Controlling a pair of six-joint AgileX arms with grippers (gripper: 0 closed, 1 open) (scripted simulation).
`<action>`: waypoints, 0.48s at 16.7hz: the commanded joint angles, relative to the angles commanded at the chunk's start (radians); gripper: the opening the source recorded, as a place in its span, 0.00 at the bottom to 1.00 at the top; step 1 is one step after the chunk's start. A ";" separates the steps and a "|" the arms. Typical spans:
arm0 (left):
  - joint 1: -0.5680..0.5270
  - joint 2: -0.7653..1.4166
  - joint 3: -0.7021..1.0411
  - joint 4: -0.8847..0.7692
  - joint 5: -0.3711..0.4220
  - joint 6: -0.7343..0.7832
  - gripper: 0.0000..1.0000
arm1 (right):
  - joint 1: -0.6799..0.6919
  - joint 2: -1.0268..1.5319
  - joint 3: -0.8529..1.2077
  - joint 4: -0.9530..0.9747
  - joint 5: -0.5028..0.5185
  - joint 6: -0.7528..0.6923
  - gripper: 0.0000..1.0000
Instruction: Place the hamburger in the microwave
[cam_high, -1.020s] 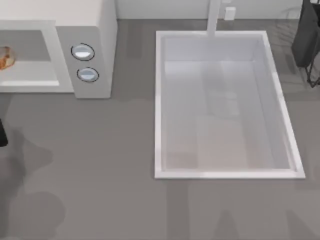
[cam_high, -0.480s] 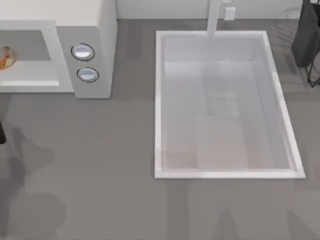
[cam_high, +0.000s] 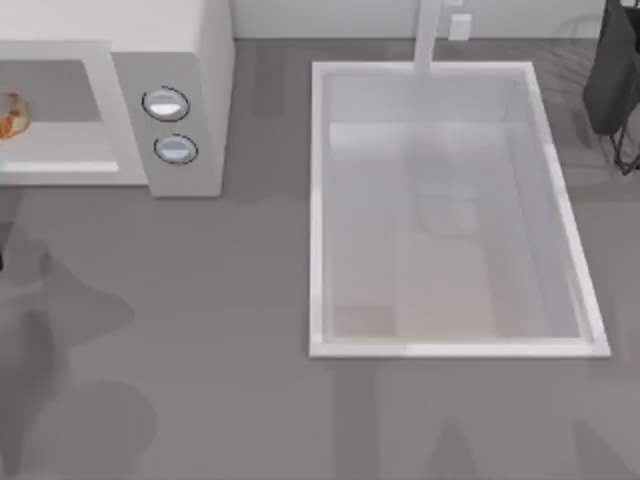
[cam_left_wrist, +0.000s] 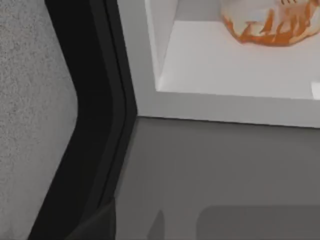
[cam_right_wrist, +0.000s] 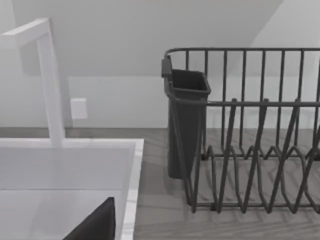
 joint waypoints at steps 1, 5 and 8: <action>0.001 -0.016 -0.001 -0.045 -0.001 0.010 1.00 | 0.000 0.000 0.000 0.000 0.000 0.000 1.00; 0.002 -0.083 -0.009 -0.235 -0.012 0.029 1.00 | 0.000 0.000 0.000 0.000 0.000 0.000 1.00; -0.001 -0.142 -0.008 -0.356 -0.021 0.014 1.00 | 0.000 0.000 0.000 0.000 0.000 0.000 1.00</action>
